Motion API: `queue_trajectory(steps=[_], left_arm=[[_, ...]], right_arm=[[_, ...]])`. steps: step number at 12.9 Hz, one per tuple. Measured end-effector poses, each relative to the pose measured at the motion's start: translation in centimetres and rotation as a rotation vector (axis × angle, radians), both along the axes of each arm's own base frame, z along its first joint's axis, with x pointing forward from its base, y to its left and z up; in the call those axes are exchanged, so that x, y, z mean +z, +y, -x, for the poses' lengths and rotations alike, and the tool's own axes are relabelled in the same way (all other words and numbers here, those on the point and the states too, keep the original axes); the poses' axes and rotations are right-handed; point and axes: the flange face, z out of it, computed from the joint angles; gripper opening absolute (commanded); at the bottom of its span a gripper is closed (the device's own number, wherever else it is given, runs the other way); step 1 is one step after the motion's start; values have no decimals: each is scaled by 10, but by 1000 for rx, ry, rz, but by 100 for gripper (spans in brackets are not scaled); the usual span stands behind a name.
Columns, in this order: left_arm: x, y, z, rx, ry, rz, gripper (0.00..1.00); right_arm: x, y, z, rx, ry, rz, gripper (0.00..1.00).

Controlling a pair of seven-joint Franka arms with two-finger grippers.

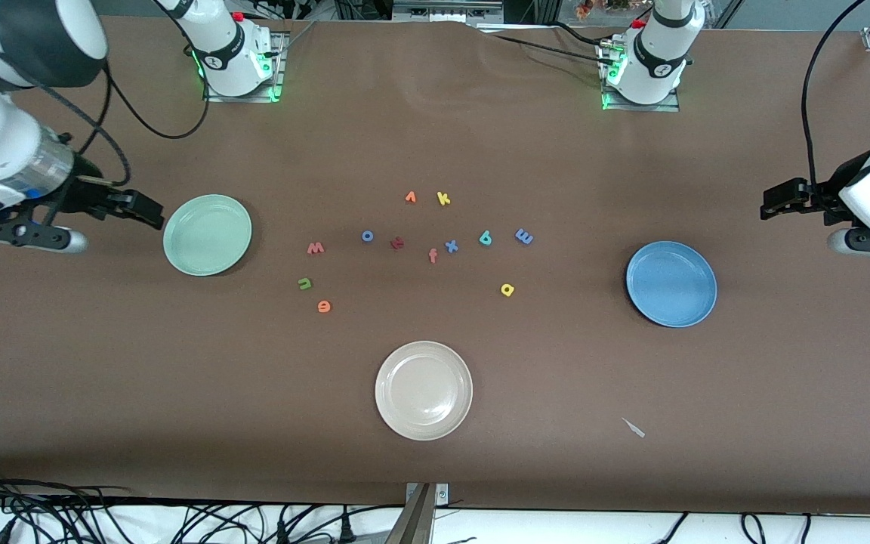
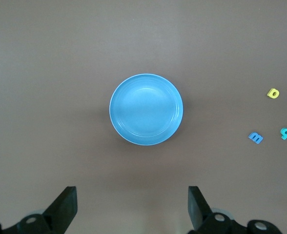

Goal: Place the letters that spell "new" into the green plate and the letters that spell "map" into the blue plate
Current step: 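Move the right gripper to green u while the left gripper nears yellow d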

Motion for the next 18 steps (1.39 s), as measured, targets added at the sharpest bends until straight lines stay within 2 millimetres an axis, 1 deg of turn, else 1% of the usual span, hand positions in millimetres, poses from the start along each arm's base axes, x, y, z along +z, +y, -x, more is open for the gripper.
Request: queue_trajectory(steps=[2,5,8,10,11,12,14,16,17,18], left_arm=[[-4,-12,-1,1,7,-3,100],[-10,-34,-3,-2,17,-8,100],[-14,-41,-4,-5,23,-9,100],[-18,-46,-5,0,30,-11,100],[-22,-54,-6,8,35,-15,100],[-27,-68,-7,14,41,-20,100],[-41,-98,-10,25,47,-29,100],[-60,-126,-13,40,53,-38,100],[-70,-141,-15,44,56,-41,100],[-82,-155,-16,46,58,-45,100]], right_arm=[[-14,11,3,-51,32,10,100],[-51,28,-1,-54,100,26,100],[-82,45,-4,-58,152,41,100],[-105,57,-7,-135,162,58,99],[-119,66,-8,-194,148,72,98],[-136,75,-7,-243,131,98,96],[-176,91,-2,-322,102,134,88],[-222,98,1,-391,80,134,76],[-243,102,1,-431,70,131,73],[-262,112,2,-478,54,126,73]])
